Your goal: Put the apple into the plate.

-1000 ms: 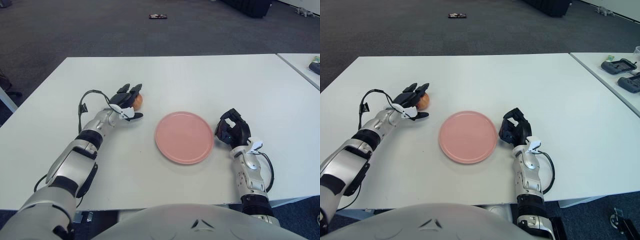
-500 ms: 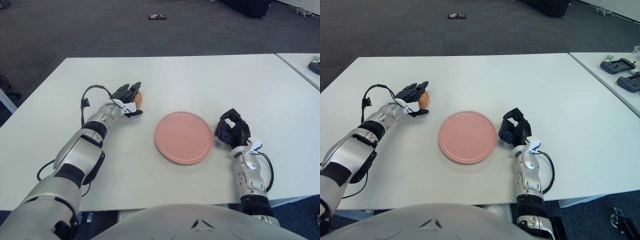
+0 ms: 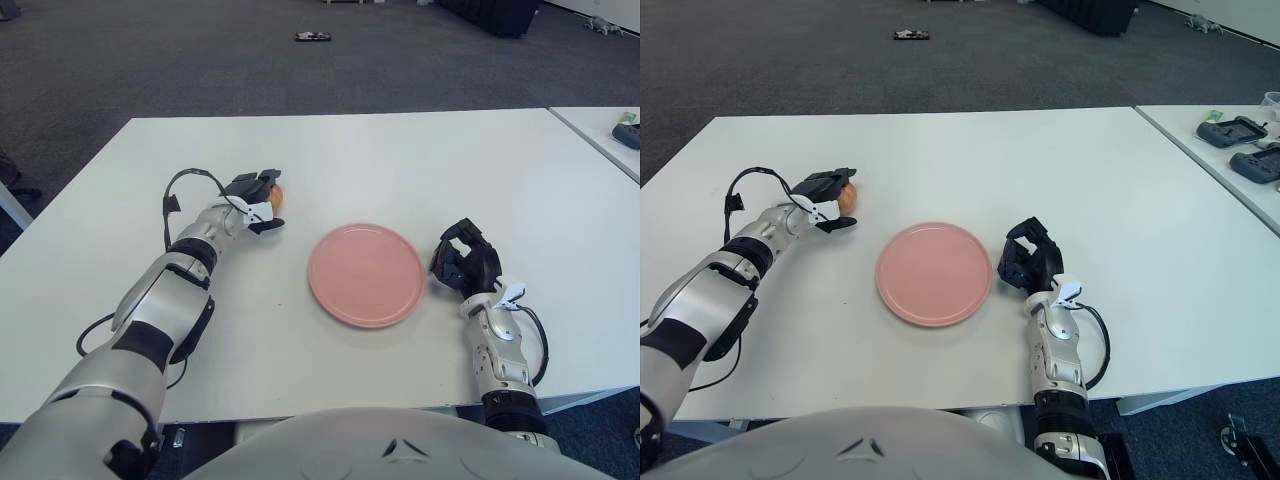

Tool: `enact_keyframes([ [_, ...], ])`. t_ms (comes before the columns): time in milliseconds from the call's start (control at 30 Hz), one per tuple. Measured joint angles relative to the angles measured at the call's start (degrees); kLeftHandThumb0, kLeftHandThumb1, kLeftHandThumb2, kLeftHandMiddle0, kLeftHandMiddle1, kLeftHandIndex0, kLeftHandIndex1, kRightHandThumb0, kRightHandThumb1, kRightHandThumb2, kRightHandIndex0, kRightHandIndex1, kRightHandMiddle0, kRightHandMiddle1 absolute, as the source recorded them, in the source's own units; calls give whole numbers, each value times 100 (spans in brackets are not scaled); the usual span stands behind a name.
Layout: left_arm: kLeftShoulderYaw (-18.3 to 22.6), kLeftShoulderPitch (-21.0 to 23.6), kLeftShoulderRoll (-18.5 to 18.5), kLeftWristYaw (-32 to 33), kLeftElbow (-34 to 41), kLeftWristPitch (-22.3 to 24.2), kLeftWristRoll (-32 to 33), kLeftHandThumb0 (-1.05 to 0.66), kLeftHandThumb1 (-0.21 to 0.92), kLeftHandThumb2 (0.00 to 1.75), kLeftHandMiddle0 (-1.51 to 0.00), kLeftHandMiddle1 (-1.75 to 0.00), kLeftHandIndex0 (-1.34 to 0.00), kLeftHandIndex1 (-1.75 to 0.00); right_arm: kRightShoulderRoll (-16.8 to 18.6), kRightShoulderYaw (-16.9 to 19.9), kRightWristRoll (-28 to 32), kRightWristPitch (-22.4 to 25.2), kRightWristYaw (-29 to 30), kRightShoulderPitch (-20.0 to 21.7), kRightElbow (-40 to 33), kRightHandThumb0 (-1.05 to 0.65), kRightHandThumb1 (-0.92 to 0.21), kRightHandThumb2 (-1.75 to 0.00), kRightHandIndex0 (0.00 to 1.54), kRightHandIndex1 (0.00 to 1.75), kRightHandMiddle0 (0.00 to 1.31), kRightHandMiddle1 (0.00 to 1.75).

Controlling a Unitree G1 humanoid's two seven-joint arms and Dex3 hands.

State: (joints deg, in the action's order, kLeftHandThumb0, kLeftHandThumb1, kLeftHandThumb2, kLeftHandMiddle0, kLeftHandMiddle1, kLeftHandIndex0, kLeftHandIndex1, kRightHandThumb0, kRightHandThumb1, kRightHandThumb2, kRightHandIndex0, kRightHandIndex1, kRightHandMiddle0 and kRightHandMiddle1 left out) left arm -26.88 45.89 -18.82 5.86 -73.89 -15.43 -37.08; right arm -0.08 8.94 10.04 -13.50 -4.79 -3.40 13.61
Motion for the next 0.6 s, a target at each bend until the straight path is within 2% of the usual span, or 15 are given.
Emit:
enact_keyframes([
  [100,3,10,-1,5,-19,0,40,-89,57,83,0,-91,0,-122,0,0,0,18,7,0,-11,-45,-39,-124,98,175,55,175],
  [167,15,11,-1,25,-33,0,66,-84,49,94,0,-121,0,-147,0,-1,-1,29,10,0,-19,-45,-39,-124,99,175,55,175],
  [300,80,-11,0,103,-57,-21,137,-71,35,112,-5,-156,-4,-169,0,0,0,44,13,-2,-32,-45,-40,-123,98,175,55,175],
  [400,125,-43,-1,180,-73,-58,204,-66,31,117,-11,-166,-11,-173,0,3,0,63,22,-5,-45,-45,-40,-123,97,175,55,175],
  [600,186,-110,-1,326,-82,-154,283,-60,28,121,-24,-173,-22,-174,1,1,-4,100,45,-17,-84,-44,-42,-119,96,175,53,175],
])
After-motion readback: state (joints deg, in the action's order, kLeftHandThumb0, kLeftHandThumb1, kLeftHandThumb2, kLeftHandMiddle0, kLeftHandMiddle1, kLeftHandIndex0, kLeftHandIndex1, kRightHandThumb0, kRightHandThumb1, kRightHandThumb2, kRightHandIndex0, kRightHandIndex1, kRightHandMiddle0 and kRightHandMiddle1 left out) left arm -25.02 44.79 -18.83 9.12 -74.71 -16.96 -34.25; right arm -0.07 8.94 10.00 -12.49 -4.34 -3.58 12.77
